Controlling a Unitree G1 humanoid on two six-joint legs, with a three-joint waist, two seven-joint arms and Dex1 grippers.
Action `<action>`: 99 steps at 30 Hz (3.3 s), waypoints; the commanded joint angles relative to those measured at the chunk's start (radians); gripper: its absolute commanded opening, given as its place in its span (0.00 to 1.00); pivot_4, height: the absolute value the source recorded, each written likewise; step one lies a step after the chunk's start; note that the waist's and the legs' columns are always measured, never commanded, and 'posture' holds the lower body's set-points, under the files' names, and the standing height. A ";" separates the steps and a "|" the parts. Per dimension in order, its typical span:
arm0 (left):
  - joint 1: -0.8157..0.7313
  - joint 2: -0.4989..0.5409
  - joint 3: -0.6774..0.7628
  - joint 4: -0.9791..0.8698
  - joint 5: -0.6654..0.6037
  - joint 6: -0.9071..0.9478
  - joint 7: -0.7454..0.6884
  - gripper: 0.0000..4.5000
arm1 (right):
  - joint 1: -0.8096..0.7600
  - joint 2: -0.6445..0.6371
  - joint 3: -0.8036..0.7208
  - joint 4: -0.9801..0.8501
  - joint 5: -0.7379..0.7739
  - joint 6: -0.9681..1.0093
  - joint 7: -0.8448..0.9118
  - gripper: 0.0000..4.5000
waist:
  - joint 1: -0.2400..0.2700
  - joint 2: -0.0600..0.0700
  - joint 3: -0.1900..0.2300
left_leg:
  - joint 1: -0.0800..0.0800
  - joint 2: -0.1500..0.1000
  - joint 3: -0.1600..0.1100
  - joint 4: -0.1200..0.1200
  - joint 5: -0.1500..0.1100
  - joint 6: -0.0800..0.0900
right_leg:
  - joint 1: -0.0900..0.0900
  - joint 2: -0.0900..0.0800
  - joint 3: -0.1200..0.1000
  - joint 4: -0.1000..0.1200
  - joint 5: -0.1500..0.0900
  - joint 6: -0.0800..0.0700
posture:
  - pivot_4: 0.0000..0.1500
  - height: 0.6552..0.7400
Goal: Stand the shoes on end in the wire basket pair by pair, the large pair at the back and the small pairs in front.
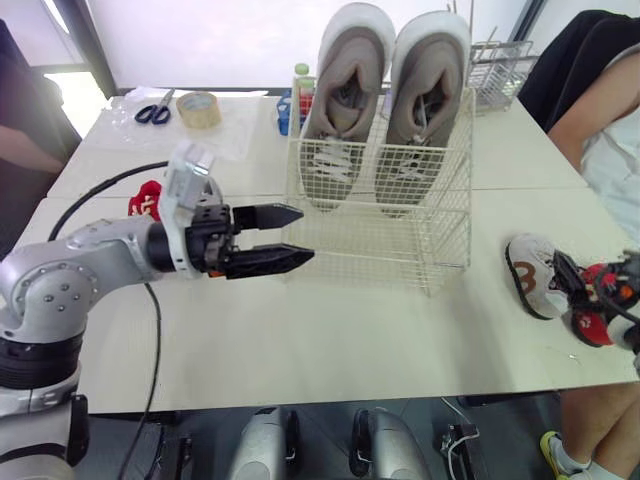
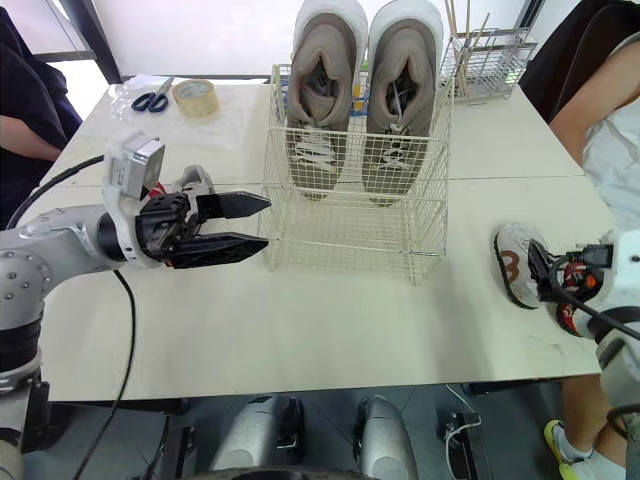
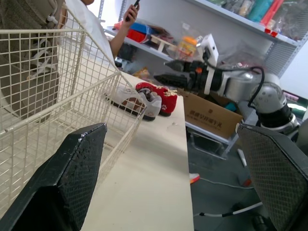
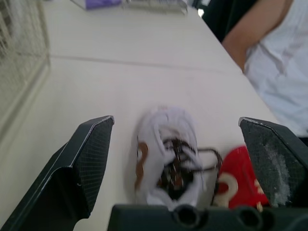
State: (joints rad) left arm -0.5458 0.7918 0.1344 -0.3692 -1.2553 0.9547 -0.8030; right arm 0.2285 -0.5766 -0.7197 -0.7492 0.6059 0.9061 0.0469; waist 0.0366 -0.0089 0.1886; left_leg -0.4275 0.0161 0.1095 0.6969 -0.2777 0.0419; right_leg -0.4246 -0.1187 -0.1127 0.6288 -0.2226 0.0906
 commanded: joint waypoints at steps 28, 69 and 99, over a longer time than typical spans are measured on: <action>0.071 -0.285 -0.149 -0.101 0.209 -0.091 0.187 0.99 | -0.028 0.157 0.118 0.116 -0.254 -0.119 -0.048 1.00 | 0.000 0.004 0.000 | 0.000 0.000 0.000 -0.001 0.000 0.000 | -0.001 0.000 0.001 0.000 0.000 0.000 | 1.00 1.00; 0.078 -0.312 -0.156 -0.119 0.267 -0.087 0.200 1.00 | -0.168 0.063 0.136 0.408 -0.301 -0.279 0.161 0.00 | -0.001 0.005 0.000 | 0.000 0.000 0.000 -0.001 -0.003 0.006 | -0.001 0.000 0.000 0.000 0.000 0.000 | 1.00 1.00; -0.318 -0.142 0.045 0.324 0.107 0.038 -0.057 1.00 | -0.752 -0.519 0.437 0.204 -0.248 -0.866 0.828 0.00 | -0.002 0.009 0.005 | -0.001 0.000 0.001 -0.001 -0.001 0.001 | -0.001 0.000 0.000 -0.003 0.001 0.004 | 1.00 1.00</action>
State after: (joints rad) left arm -0.8396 0.6363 0.1507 -0.0380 -1.1540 0.9962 -0.8452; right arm -0.4982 -1.0882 -0.2725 -0.5347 0.3672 0.0936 0.8544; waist 0.0347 -0.0002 0.1939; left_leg -0.4288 0.0157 0.1110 0.6964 -0.2782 0.0431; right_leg -0.4254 -0.1189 -0.1124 0.6257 -0.2213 0.0947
